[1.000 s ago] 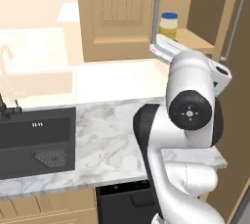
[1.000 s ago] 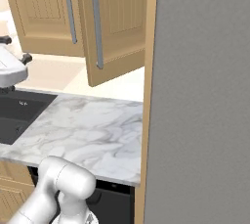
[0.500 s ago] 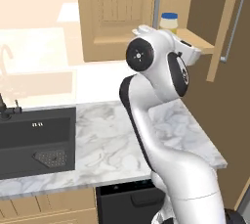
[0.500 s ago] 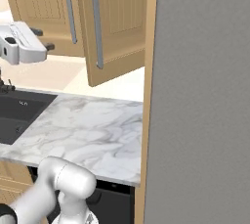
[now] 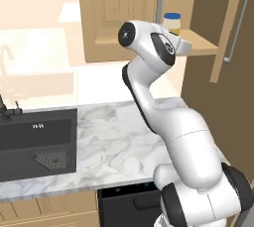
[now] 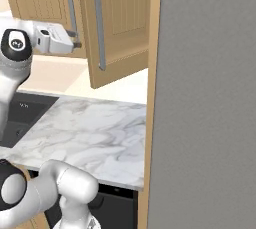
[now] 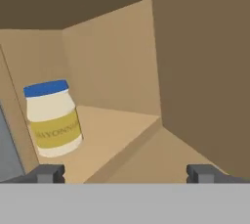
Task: Move the mayonnaise and shaker from the cabinet to the dining counter.
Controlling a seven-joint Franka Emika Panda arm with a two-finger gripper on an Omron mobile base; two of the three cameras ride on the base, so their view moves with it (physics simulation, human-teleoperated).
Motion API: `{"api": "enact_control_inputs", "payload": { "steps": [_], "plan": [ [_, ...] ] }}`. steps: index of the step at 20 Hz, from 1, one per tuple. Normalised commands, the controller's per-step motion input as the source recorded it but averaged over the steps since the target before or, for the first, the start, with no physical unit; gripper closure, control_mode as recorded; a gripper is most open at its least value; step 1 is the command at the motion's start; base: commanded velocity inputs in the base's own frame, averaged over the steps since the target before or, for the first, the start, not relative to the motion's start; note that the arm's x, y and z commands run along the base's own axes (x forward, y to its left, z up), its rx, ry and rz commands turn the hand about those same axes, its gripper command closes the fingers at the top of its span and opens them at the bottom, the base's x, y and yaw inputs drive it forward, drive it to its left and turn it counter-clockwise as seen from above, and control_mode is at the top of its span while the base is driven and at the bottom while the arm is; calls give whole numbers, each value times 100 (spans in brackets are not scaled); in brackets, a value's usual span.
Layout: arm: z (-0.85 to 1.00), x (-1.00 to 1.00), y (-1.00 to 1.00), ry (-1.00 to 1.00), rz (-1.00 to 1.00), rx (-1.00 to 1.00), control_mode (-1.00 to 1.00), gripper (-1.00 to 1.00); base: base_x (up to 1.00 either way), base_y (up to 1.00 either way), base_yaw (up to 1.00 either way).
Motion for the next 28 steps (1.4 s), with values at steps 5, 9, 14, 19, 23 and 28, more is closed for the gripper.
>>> {"api": "enact_control_inputs", "payload": {
  "steps": [5, 9, 14, 19, 23, 28],
  "plan": [
    [-34, 93, -50, 5, -16, 0, -100, -100, 0, 0, 0],
    [-17, 54, -58, 0, -17, 0, -100, -100, 0, 0, 0],
    [-5, 23, -72, 0, -20, 0, -100, -100, 0, 0, 0],
    [-2, -12, -97, 0, -17, 0, -100, -100, 0, 0, 0],
    [-11, -61, -97, 0, -5, 0, -100, -100, 0, 0, 0],
    [-9, -97, -93, -4, 0, 3, -100, -100, 0, 0, 0]
  ]
}}
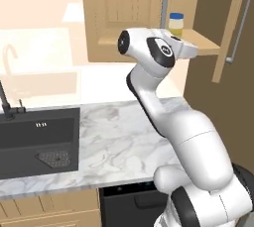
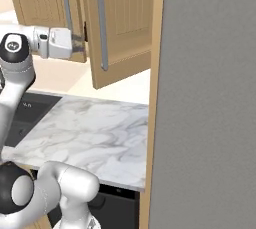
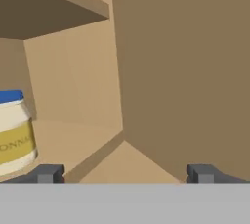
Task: Move the mayonnaise and shaker from the cabinet to the dining counter.
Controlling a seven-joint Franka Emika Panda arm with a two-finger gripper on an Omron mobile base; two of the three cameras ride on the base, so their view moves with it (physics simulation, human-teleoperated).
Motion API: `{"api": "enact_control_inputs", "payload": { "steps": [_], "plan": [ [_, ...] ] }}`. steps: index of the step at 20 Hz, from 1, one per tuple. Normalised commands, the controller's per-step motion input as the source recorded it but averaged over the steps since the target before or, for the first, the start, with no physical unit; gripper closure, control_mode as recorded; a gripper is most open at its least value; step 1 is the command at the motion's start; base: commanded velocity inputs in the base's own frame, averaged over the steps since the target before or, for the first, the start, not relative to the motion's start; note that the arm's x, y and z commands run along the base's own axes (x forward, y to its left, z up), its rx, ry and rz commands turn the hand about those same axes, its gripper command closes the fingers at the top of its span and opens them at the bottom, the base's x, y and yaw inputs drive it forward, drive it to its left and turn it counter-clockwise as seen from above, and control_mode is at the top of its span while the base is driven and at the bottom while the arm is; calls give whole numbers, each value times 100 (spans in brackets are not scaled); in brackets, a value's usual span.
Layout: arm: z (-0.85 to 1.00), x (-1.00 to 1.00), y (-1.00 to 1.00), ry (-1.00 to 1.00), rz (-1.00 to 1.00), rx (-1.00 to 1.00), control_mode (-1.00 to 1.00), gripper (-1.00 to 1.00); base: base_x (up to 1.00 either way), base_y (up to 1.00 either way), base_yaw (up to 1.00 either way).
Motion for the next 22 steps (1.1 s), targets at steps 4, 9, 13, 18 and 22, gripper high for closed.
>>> {"api": "enact_control_inputs", "payload": {
  "steps": [4, 9, 13, 18, 22],
  "plan": [
    [0, -63, -97, -6, 0, 0, -100, -100, 0, 0, 0],
    [0, -1, -83, 0, 0, 1, -100, -100, 0, 0, 0],
    [-1, 13, -78, 0, -1, 2, -100, -100, 0, 0, 0],
    [0, 4, -88, 0, -9, 0, -100, -100, 0, 0, 0],
    [0, 13, -100, 0, -25, 0, -100, -100, 0, 0, 0]
  ]
}}
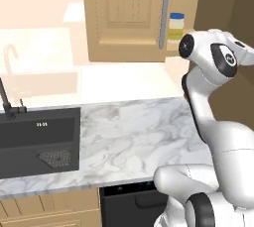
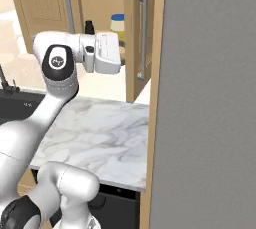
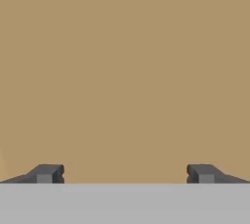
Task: Move the mayonnaise and shaker from the cabinet to the dining counter.
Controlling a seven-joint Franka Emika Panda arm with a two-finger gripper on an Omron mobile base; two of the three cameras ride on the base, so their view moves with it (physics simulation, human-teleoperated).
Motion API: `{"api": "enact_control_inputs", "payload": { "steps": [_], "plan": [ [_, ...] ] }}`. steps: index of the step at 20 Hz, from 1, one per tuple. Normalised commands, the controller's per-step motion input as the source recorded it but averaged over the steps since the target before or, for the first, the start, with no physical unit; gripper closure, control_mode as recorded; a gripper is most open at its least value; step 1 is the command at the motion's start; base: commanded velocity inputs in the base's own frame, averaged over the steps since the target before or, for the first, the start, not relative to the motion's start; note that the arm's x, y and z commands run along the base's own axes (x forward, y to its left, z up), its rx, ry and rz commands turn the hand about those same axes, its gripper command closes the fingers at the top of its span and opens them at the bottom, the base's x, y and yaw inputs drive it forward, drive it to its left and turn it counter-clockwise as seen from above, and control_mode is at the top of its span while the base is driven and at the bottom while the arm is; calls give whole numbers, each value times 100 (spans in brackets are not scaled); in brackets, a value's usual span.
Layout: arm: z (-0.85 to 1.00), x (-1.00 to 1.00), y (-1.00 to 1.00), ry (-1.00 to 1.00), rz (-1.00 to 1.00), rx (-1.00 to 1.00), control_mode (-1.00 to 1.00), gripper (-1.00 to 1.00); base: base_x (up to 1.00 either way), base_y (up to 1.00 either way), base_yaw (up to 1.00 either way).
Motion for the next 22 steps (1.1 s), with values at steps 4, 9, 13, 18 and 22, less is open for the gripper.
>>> {"api": "enact_control_inputs", "payload": {
  "steps": [4, 9, 13, 18, 22],
  "plan": [
    [0, 35, -100, 2, -31, 0, -100, -100, 0, 0, 0],
    [0, -41, -37, -3, -12, 0, -100, -100, 0, 0, 0],
    [0, -100, 84, -10, 16, 0, -100, -100, 0, 0, 0],
    [0, -83, 100, -3, 33, -3, -100, -100, 0, 0, 0],
    [0, -48, 99, 0, 43, -1, -100, -100, 0, 0, 0]
  ]
}}
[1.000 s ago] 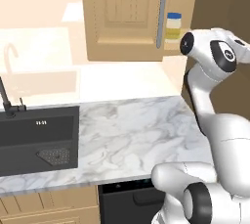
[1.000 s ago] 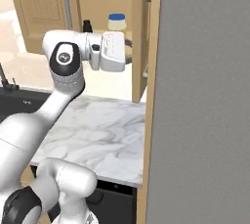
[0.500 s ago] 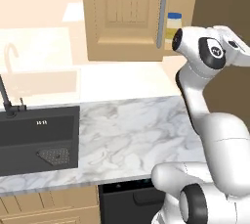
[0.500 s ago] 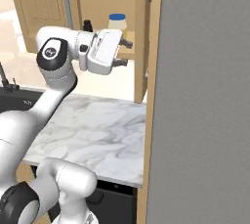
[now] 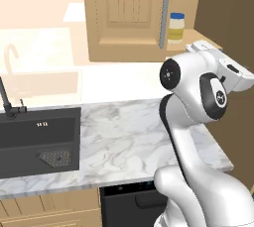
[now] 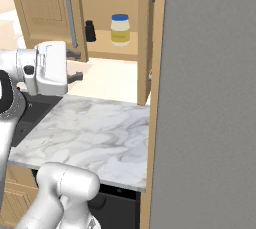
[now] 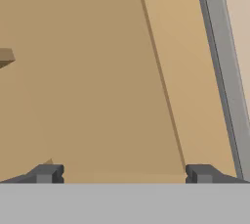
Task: Move the mayonnaise and shaker from the cabinet to the dining counter.
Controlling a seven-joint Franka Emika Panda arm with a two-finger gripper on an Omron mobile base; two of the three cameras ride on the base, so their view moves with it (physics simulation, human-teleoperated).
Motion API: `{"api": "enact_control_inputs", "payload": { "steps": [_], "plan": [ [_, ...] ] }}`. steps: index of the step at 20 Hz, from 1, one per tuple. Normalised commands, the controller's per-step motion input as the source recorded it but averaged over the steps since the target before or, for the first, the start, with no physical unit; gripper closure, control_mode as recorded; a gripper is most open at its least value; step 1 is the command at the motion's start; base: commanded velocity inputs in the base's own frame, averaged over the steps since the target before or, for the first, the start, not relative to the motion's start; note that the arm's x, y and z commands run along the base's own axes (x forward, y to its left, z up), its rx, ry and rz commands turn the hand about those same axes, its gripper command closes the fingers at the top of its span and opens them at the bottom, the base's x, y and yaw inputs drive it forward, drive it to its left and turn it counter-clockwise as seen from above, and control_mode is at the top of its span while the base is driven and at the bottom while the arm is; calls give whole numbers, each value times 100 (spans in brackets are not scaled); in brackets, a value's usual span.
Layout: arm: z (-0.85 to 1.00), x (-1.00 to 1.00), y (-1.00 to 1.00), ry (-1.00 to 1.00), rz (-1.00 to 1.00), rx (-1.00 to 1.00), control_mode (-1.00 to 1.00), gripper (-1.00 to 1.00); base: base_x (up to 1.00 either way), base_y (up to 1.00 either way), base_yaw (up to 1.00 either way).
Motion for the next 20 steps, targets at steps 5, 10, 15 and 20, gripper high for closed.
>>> {"api": "enact_control_inputs", "payload": {
  "steps": [5, 10, 15, 20],
  "plan": [
    [0, 26, 86, 0, 42, 0, -100, -100, 0, 0, 0],
    [0, 76, 63, 0, 33, 0, -100, -100, 0, 0, 0],
    [0, 97, 26, -3, 20, 0, -100, -100, 0, 0, 0],
    [0, 86, 10, -8, 14, 0, -100, -100, 0, 0, 0]
  ]
}}
